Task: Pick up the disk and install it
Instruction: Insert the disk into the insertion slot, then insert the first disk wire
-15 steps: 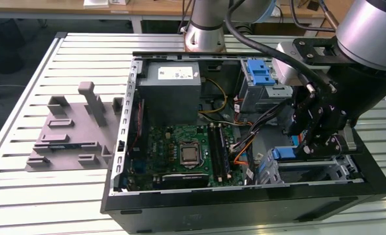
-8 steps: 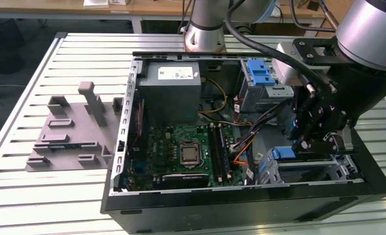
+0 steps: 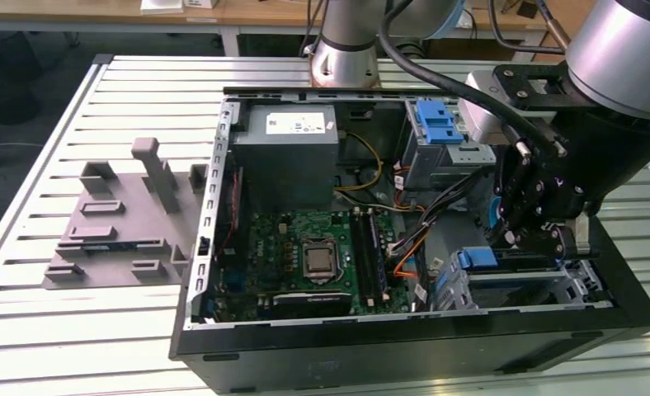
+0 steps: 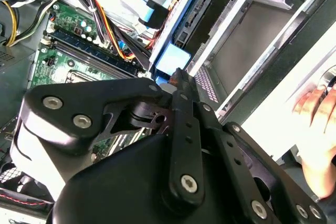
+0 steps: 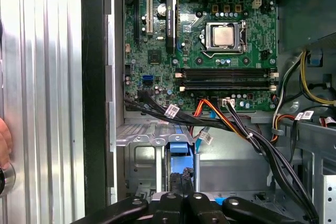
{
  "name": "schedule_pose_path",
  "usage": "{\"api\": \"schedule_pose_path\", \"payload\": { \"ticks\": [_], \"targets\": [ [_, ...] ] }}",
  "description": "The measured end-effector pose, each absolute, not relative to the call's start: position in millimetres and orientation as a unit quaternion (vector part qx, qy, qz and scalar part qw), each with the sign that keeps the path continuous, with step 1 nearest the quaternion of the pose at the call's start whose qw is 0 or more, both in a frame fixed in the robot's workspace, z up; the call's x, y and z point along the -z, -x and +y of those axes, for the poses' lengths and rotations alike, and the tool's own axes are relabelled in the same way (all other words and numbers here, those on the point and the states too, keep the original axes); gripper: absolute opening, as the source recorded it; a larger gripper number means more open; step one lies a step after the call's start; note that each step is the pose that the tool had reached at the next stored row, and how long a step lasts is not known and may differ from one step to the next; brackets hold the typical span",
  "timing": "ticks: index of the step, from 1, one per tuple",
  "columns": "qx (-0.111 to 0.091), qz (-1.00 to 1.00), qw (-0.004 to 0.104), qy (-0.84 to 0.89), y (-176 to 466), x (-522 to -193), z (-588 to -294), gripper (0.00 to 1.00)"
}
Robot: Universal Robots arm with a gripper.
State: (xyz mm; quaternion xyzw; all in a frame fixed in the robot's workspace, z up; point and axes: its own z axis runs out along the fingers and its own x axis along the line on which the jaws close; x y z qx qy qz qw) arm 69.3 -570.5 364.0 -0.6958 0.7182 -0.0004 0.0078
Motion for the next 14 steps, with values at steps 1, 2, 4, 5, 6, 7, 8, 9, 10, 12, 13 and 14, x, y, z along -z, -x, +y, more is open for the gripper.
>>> {"api": "schedule_pose_path", "payload": {
  "ticks": [1, 2, 4, 5, 6, 7, 8, 9, 10, 12, 13, 14],
  "targets": [
    [0.0, 0.718, 0.008, 0.696, -69.3, -364.0, -570.5, 0.11],
    [0.001, 0.718, 0.008, 0.696, -69.3, -364.0, -570.5, 0.11],
    [0.001, 0.718, 0.008, 0.696, -69.3, -364.0, -570.5, 0.11],
    [0.001, 0.718, 0.008, 0.696, -69.3, -364.0, -570.5, 0.11],
    [0.001, 0.718, 0.008, 0.696, -69.3, -364.0, -570.5, 0.11],
    [0.001, 0.718, 0.008, 0.696, -69.3, -364.0, -570.5, 0.11],
    [0.001, 0.718, 0.008, 0.696, -69.3, -364.0, -570.5, 0.11],
    [0.001, 0.718, 0.008, 0.696, -69.3, -364.0, -570.5, 0.11],
    [0.001, 0.718, 0.008, 0.696, -69.3, -364.0, -570.5, 0.11],
    [0.001, 0.718, 0.007, 0.696, -69.3, -364.0, -570.5, 0.11],
    [0.001, 0.718, 0.007, 0.696, -69.3, -364.0, -570.5, 0.11],
    [0.001, 0.718, 0.007, 0.696, -69.6, -364.0, -570.5, 0.11]
  ]
}}
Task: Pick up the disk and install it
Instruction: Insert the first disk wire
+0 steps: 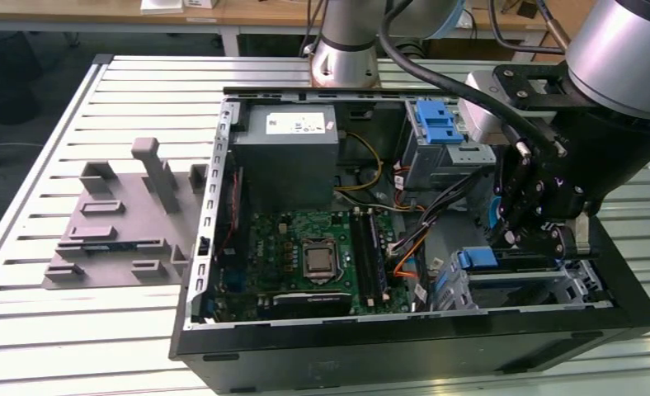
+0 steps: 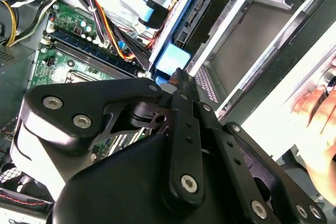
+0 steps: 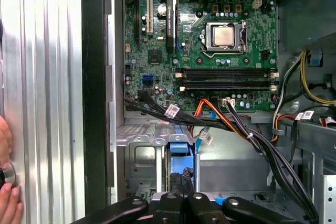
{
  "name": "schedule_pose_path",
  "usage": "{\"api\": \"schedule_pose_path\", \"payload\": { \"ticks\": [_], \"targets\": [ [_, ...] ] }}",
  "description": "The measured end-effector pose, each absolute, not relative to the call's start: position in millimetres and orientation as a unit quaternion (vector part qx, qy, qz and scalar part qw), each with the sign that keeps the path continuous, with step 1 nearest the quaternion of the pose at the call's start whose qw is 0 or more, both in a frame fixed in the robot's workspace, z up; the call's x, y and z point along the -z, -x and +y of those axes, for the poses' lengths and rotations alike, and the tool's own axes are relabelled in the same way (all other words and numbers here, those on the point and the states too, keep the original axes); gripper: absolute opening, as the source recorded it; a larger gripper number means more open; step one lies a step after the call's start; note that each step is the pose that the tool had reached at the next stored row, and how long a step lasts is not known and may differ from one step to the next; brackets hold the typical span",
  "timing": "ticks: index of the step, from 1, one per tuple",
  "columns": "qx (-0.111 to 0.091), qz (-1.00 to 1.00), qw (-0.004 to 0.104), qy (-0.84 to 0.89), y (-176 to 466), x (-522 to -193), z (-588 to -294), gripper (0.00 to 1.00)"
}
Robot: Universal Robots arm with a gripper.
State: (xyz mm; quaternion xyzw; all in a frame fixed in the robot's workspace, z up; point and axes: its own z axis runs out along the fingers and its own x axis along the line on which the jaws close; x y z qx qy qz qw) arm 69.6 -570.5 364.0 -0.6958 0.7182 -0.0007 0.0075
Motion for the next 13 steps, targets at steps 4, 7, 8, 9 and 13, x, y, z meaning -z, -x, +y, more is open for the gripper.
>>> {"api": "schedule_pose_path", "payload": {
  "ticks": [4, 7, 8, 9, 13],
  "targets": [
    [0.001, 0.718, 0.008, 0.696, -77, -364, -570, 0.11],
    [0.001, 0.718, 0.008, 0.696, -86, -364, -570, 0.11],
    [0.001, 0.718, 0.008, 0.696, -89, -364, -570, 0.11],
    [0.001, 0.718, 0.007, 0.696, -92, -364, -570, 0.11],
    [0.001, 0.718, 0.007, 0.696, -107, -364, -570, 0.11]
  ]
}}
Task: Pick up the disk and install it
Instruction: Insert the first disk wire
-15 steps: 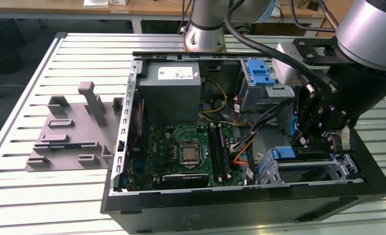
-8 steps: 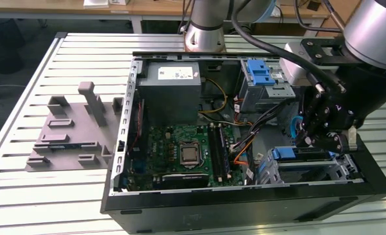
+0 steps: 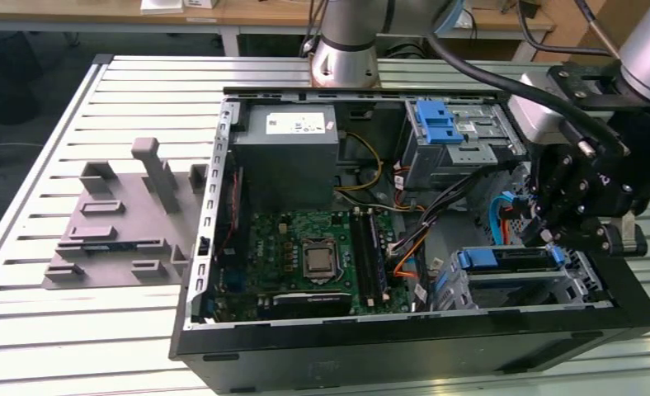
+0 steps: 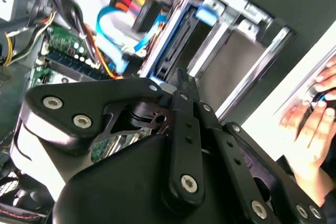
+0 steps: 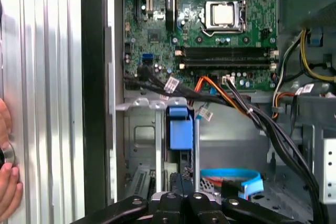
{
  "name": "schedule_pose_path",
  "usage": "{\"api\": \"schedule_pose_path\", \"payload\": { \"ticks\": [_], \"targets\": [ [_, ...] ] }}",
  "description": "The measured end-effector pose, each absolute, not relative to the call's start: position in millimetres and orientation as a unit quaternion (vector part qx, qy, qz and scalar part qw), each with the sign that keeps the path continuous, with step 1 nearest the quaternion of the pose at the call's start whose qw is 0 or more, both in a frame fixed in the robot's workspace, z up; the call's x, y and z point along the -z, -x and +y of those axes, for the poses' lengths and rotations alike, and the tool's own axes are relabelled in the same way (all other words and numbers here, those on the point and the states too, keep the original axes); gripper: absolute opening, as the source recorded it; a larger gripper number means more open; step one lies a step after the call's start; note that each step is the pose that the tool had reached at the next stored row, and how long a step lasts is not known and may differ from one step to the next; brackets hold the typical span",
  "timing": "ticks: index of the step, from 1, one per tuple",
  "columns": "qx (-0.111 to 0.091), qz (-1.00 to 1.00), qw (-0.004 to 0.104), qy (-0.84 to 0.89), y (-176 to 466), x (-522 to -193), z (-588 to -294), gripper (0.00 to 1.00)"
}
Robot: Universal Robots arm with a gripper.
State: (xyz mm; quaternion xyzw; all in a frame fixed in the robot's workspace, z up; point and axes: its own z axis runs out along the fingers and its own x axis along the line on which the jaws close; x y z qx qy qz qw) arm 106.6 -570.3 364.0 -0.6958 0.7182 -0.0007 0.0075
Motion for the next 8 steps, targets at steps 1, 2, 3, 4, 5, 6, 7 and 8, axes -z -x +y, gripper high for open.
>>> {"api": "schedule_pose_path", "payload": {
  "ticks": [1, 2, 3, 4, 5, 6, 7, 8],
  "targets": [
    [0.001, 0.718, 0.007, 0.696, -109.8, -363.9, -570.2, 0.11],
    [0.001, 0.718, 0.008, 0.696, -112.6, -364.0, -570.0, 0.11],
    [0.001, 0.718, 0.007, 0.696, -114.9, -364.0, -569.8, 0.11],
    [0.001, 0.718, 0.008, 0.696, -116.5, -364.0, -569.5, 0.11],
    [0.001, 0.718, 0.008, 0.696, -117.6, -364.0, -569.4, 0.11],
    [0.001, 0.718, 0.008, 0.696, -118.1, -364.0, -569.2, 0.11],
    [0.001, 0.718, 0.008, 0.696, -118.2, -364.0, -569.0, 0.11],
    [0.001, 0.718, 0.008, 0.696, -118.2, -364.0, -568.3, 0.11]
  ]
}}
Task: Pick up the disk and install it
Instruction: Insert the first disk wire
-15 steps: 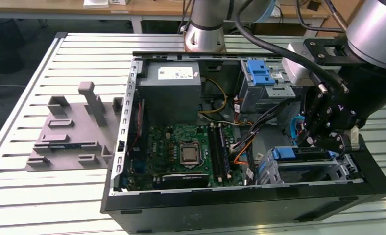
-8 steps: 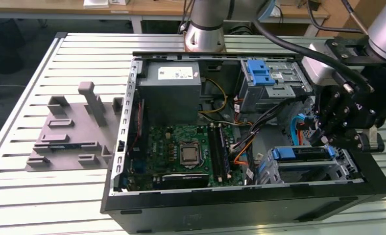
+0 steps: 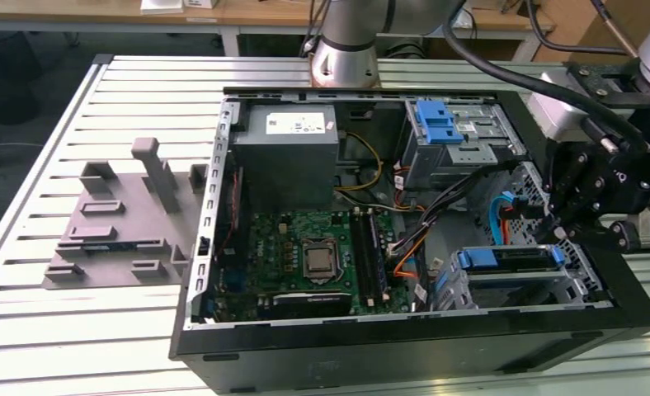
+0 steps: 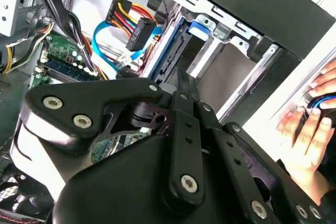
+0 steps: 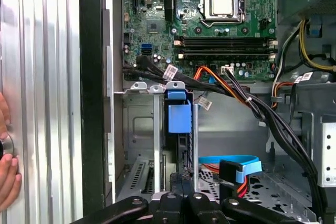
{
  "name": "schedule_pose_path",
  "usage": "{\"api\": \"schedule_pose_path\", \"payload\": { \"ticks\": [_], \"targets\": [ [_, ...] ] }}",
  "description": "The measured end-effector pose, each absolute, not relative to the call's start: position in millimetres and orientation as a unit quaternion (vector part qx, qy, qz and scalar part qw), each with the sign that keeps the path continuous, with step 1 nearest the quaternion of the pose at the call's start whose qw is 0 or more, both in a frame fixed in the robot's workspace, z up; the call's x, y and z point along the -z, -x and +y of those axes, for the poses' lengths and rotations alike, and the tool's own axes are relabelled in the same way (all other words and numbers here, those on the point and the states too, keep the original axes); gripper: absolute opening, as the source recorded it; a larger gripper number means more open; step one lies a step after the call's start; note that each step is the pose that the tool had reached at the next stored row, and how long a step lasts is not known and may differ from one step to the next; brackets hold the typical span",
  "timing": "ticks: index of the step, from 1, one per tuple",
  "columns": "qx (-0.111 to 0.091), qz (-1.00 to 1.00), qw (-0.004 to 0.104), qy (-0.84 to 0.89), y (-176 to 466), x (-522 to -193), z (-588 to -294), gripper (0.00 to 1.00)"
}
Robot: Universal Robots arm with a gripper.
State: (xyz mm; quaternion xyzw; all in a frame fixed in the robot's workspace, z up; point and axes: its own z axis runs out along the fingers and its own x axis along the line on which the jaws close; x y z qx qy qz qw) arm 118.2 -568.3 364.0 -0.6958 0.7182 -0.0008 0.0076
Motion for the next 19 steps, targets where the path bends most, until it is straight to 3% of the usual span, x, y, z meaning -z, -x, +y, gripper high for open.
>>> {"api": "schedule_pose_path", "payload": {
  "ticks": [5, 12, 19],
  "targets": [
    [0.004, 0.718, 0.011, 0.696, -118, -365, -565, 0.11],
    [0.015, 0.718, 0.024, 0.696, -118, -365, -557, 0.11],
    [0.018, 0.718, 0.023, 0.696, -118, -365, -534, 0.11]
  ]
}}
